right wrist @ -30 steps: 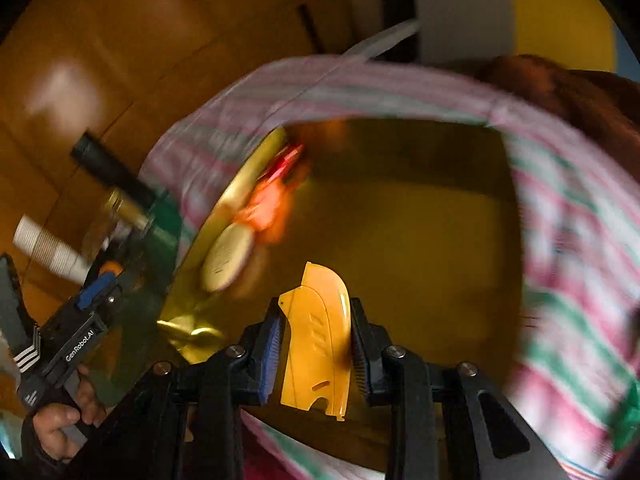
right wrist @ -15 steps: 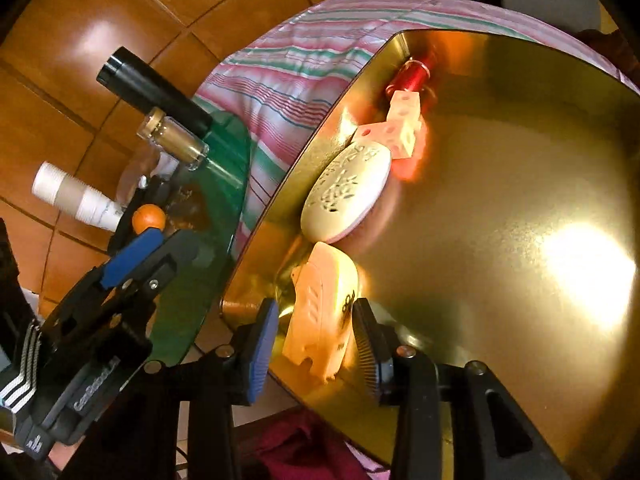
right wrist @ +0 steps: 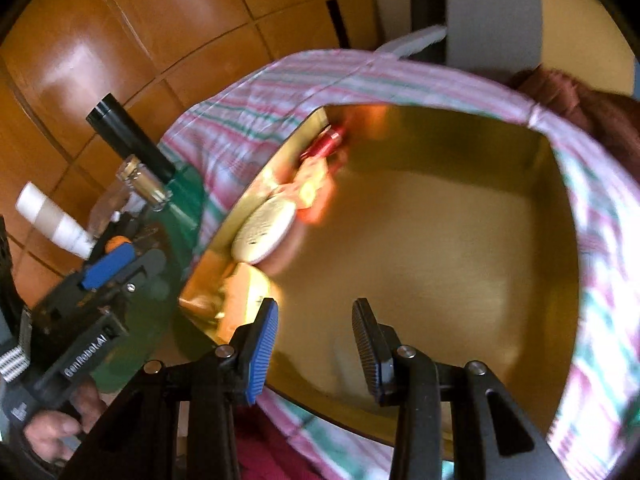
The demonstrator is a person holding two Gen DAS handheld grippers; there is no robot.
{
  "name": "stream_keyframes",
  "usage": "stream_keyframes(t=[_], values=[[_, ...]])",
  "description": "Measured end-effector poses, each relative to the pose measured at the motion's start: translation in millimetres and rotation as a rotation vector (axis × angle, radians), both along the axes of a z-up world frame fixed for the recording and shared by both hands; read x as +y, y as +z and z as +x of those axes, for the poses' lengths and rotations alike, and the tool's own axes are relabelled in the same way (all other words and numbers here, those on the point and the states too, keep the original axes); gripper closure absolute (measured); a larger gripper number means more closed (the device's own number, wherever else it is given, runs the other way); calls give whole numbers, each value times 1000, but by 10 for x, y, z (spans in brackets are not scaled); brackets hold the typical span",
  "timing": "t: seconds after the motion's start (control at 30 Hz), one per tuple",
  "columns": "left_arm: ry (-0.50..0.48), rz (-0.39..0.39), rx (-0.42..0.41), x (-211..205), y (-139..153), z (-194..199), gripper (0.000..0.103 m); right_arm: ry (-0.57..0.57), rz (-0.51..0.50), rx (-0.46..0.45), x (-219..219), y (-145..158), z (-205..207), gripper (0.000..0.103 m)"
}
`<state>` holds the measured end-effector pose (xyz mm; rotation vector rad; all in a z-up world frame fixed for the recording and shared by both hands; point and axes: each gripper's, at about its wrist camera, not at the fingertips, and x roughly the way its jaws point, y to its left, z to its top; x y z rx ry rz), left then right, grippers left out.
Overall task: Organize rigid objects
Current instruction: 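Carry the yellow-orange piece into the gold tray and release it with the right tool, then move both tools back to the scattered objects and grasp the teal cup piece with the left tool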
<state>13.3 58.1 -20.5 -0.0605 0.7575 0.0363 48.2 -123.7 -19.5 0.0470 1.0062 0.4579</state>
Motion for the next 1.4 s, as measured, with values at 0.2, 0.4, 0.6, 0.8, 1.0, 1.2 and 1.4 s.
stream_keyframes(t=[0.2,0.4,0.6,0.8,1.0,1.2,1.4], values=[[-83,6,-13,-259,90,-15,43,-77,-75,-77,-401,110,-133,60],[-171,22,-16,-569,158,-22,42,-215,-82,-101,-1056,167,-245,60],[-246,33,-2,-869,187,10,42,-398,-126,-118,-1929,246,-365,60],[-339,32,12,-1158,194,25,42,-652,-182,-117,-3036,278,-546,60],[-518,53,3,-1669,247,-72,42,-1013,-186,-104,-4198,59,-890,60],[-695,72,48,-2360,190,-118,42,-1297,113,36,-4963,-244,-1251,60],[-830,75,101,-3065,30,-183,42,-1260,197,87,-4989,-333,-1241,60]])
